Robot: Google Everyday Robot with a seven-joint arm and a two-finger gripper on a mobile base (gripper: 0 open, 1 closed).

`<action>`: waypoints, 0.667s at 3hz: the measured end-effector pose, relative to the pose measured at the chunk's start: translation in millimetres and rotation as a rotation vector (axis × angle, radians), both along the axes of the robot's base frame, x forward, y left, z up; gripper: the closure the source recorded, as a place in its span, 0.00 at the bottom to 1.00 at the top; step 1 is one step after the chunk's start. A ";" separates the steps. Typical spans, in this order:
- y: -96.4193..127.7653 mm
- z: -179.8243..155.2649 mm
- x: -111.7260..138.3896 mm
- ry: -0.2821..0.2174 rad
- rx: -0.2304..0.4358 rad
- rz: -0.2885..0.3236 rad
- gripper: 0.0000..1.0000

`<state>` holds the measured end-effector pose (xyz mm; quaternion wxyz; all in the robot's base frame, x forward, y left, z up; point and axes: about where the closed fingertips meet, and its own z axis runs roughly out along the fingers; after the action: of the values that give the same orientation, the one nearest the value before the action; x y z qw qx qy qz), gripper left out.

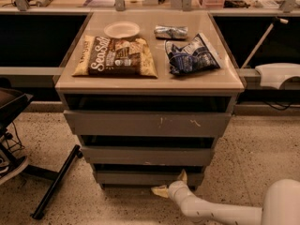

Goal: Open bottom drawer

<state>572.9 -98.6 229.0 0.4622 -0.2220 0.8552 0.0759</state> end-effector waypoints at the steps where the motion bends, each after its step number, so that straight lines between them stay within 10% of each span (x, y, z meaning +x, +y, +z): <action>1: 1.1 24.0 -9.1 -0.037 -0.032 -0.001 0.00; 2: 7.6 3.5 -3.5 -0.024 -0.030 0.016 0.00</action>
Offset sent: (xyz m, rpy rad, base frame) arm 0.0140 0.0093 -0.0183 -0.0385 -0.0225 0.0286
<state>569.4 -91.0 232.6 0.4685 -0.2367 0.8488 0.0638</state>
